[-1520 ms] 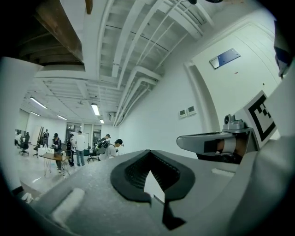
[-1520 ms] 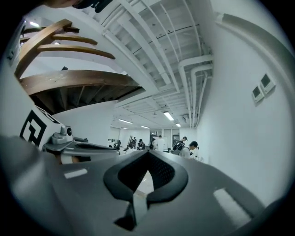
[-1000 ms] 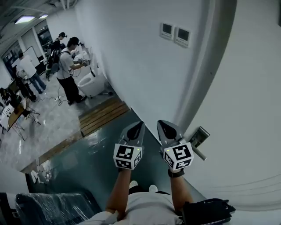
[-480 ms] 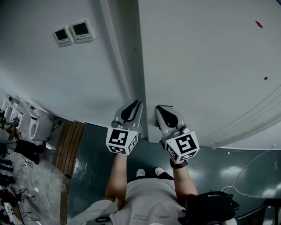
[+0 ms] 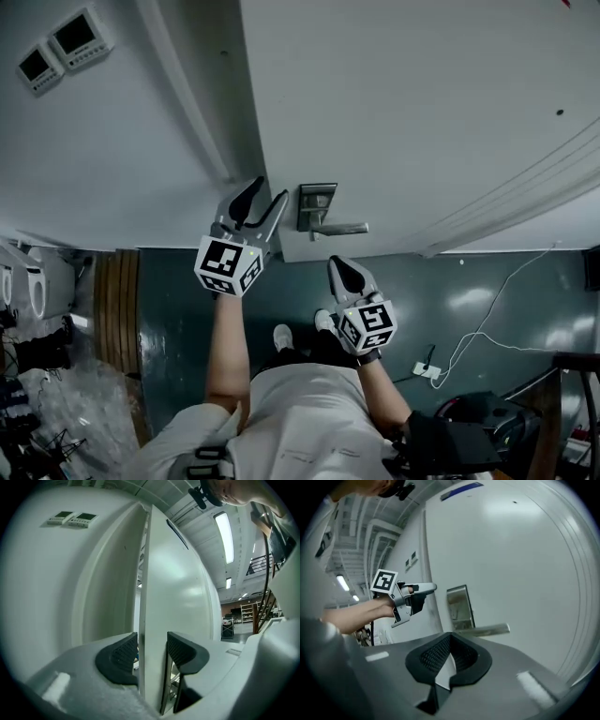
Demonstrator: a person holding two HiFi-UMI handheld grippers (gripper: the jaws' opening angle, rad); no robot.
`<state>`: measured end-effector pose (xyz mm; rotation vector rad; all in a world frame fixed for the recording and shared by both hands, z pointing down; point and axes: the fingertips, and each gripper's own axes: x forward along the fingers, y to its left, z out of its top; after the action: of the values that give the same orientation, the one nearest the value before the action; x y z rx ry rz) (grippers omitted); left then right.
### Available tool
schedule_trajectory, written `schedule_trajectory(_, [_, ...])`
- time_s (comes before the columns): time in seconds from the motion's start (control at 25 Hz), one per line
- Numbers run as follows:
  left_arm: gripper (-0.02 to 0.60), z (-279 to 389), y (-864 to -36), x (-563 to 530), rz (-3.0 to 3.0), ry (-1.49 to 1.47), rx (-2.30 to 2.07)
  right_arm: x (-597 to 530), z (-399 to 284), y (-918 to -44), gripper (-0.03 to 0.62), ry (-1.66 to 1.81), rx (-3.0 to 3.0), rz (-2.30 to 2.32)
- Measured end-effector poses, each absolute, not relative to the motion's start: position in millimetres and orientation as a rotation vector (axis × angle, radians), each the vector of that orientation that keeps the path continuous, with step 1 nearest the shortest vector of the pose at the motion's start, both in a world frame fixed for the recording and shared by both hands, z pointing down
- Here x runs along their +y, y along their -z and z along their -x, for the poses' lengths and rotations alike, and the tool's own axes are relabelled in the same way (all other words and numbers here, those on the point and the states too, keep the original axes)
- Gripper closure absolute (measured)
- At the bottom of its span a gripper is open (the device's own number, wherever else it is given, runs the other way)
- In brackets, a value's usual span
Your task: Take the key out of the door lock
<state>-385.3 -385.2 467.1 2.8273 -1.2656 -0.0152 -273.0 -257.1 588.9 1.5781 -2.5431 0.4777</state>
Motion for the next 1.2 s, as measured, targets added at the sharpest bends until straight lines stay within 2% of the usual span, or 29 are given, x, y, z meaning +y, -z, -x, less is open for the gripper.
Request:
schedule_trajectory(0.16, [0.391,378,-478,-389,-2.831,-0.009,-1.265,-257,265,-646,0.588,-0.846,-2.519,-1.643])
schedule_trajectory(0.28, [0.480,386,-482,-392,-2.800,0.008,-1.321,-263,266,-671,0.580,-0.991,-2.536,-1.631])
schedule_trajectory(0.32, [0.511,388,-483,-393,-2.792,0.012,-1.330,-267,269,-674,0.428,-1.053,-2.565,-1.618])
schedule_trajectory(0.36, [0.515,390,-483,-393,-2.789,0.013,-1.334,-270,271,-676,0.350,-1.114,-2.593,-1.610])
schedule_trajectory(0.44, [0.520,390,-482,-392,-2.791,0.006,-1.342,-277,273,-676,0.379,-1.213,-2.638,-1.620])
schedule_trajectory(0.76, [0.529,388,-479,-392,-2.790,-0.014,-1.348,-320,289,-674,0.384,-1.743,-2.822,-1.598])
schedule_trajectory(1.0, [0.531,389,-480,-391,-2.769,-0.016,-1.364,-341,289,-687,0.480,-1.897,-2.790,-1.693])
schedule_trajectory(1.08, [0.531,389,-481,-391,-2.758,-0.020,-1.379,-340,284,-700,0.556,-2.037,-2.713,-1.715])
schedule_trajectory(1.2, [0.531,387,-481,-391,-2.747,-0.018,-1.385,-337,282,-703,0.560,-2.290,-2.688,-1.667])
